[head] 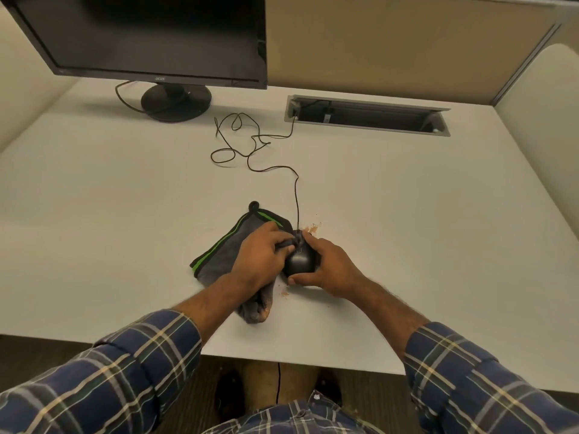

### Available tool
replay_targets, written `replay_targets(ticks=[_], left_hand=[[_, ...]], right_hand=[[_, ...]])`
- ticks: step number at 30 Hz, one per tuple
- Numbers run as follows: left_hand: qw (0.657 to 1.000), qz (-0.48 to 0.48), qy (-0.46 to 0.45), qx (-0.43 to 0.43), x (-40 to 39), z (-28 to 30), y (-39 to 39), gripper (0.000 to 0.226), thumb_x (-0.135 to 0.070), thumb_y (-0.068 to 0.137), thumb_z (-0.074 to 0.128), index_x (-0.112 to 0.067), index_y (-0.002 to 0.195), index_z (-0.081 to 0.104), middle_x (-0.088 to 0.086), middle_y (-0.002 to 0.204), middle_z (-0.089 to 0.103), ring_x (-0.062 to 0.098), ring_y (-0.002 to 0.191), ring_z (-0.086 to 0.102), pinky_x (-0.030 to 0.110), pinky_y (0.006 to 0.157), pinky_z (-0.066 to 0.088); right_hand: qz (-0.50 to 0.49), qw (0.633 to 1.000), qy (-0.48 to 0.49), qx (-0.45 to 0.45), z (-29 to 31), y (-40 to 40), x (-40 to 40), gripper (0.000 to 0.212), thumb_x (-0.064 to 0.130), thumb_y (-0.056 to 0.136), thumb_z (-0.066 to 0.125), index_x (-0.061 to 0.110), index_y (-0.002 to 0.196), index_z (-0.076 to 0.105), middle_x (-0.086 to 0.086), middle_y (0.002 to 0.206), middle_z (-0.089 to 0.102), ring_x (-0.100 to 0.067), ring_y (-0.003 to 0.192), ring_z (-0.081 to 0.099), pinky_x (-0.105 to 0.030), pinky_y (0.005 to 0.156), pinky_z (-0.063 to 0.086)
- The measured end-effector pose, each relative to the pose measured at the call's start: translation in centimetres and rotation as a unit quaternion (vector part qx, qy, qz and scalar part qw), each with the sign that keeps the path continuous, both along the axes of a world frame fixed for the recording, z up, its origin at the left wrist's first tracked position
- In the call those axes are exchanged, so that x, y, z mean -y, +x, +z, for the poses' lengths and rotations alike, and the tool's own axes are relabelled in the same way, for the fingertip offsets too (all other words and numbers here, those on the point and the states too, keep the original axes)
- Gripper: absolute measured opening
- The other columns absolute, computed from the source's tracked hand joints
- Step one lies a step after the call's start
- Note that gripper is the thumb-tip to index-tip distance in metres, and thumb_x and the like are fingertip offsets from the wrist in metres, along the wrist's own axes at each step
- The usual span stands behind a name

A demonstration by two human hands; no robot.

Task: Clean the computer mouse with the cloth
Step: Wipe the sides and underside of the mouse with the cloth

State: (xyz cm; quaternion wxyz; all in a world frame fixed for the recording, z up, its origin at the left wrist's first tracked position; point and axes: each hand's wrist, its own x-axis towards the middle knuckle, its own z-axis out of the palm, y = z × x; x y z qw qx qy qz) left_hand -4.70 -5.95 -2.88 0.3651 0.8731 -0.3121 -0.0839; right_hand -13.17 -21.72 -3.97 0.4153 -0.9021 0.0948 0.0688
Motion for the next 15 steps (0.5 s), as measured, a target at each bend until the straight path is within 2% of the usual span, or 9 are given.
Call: replay_targets(ticks=[2, 6, 12, 15], left_hand=[[1.0, -0.017, -0.005, 0.014, -0.5, -0.1, -0.3, 0.019, -0.021, 0.087, 0.066, -0.023, 0.104, 0.075, -0.009, 0.089, 0.055, 0.01, 0.086, 0.056, 0.021, 0.077, 0.043], [0.999, -0.038, -0.008, 0.022, -1.3, -0.5, -1.2, 0.023, -0.021, 0.088, 0.066, -0.025, 0.109, 0.073, -0.014, 0.091, 0.052, 0.004, 0.087, 0.054, 0.007, 0.075, 0.035], [0.993, -0.112, -0.017, 0.029, -2.4, -0.7, -1.7, 0.026, -0.017, 0.088, 0.068, -0.022, 0.113, 0.072, -0.013, 0.092, 0.051, 0.004, 0.086, 0.054, 0.012, 0.076, 0.041], [0.989, -0.144, -0.012, 0.024, -3.1, -0.7, -1.4, 0.025, -0.019, 0.088, 0.069, -0.025, 0.112, 0.072, -0.015, 0.091, 0.052, 0.0, 0.086, 0.053, 0.01, 0.076, 0.041]], right_hand=[[-0.001, 1.0, 0.005, -0.001, 0.0, 0.0, -0.1, 0.102, 0.048, 0.065, 0.085, 0.021, 0.148, 0.032, -0.001, 0.137, 0.052, -0.019, 0.117, 0.052, -0.036, 0.101, 0.046], [0.0, 1.0, 0.026, -0.001, 0.2, 0.0, -0.1, 0.098, 0.046, 0.064, 0.086, 0.021, 0.145, 0.037, 0.001, 0.131, 0.056, -0.018, 0.113, 0.055, -0.037, 0.098, 0.049], [0.007, 0.999, 0.038, -0.002, 0.1, -0.1, 0.0, 0.094, 0.045, 0.063, 0.087, 0.025, 0.142, 0.04, 0.002, 0.126, 0.058, -0.017, 0.11, 0.056, -0.033, 0.096, 0.049], [0.014, 1.0, 0.022, -0.007, 0.0, -0.1, 0.1, 0.098, 0.045, 0.062, 0.087, 0.024, 0.143, 0.037, 0.001, 0.129, 0.055, -0.018, 0.113, 0.054, -0.033, 0.098, 0.047]])
